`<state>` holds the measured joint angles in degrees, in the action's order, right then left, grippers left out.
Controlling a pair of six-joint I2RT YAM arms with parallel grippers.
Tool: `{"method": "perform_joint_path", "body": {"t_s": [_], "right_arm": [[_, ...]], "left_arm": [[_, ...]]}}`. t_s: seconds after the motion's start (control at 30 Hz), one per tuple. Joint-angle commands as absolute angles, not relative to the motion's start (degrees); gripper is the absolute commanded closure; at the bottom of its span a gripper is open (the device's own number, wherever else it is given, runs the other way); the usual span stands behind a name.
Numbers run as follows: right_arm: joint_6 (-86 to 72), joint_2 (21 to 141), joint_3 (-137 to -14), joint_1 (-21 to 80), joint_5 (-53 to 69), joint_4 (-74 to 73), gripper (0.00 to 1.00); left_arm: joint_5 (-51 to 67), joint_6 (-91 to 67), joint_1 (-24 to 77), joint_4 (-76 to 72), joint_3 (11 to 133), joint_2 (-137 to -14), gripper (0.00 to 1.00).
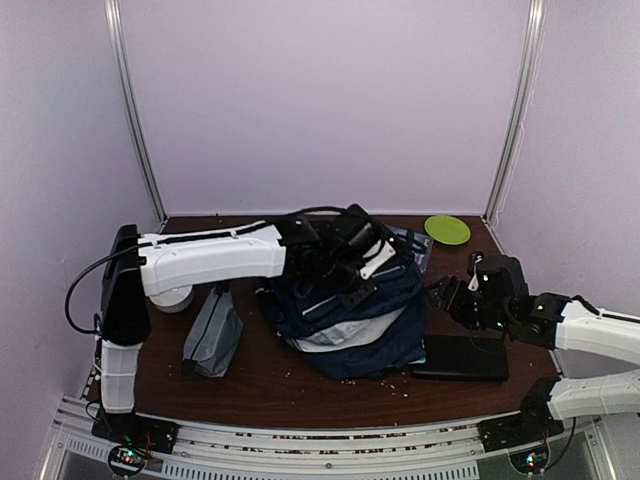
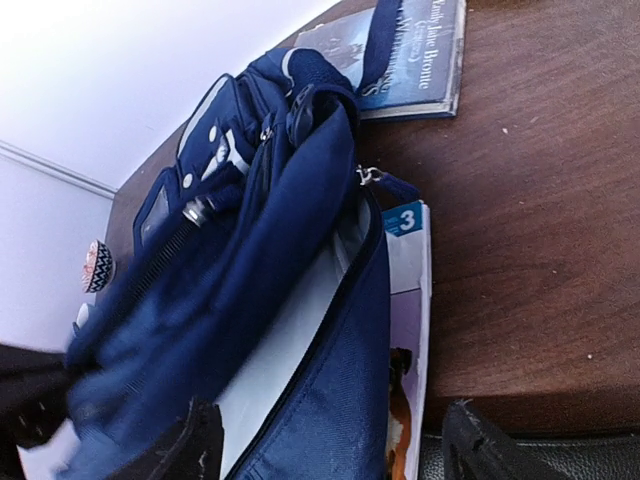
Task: Pack the student bag
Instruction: Adjust the student bag at the center of the board.
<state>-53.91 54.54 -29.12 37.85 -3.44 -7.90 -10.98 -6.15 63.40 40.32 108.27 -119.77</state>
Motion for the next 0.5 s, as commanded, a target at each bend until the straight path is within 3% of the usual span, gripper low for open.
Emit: {"method": "perform_joint_path", "body": {"t_s": [0.0,0.27,0.47], "right_arm": [[-49.19,59.24,-33.06,37.53,1.53,-3.11,0.26],[-48.84,73.55,-41.18,38.07,8.32,4.88,0.27],[-48.29,75.3,-43.12,39.15,8.04,5.09,0.27]], "left_arm": [[-10.04,-13.38,52.6,34.32,105.52,-110.57,1.0],[-9.51,-13.75,45.15,34.66,107.73,-109.81,1.0],[-6.69,-14.44,42.54,34.91,110.19,-114.64,1.0]]}}
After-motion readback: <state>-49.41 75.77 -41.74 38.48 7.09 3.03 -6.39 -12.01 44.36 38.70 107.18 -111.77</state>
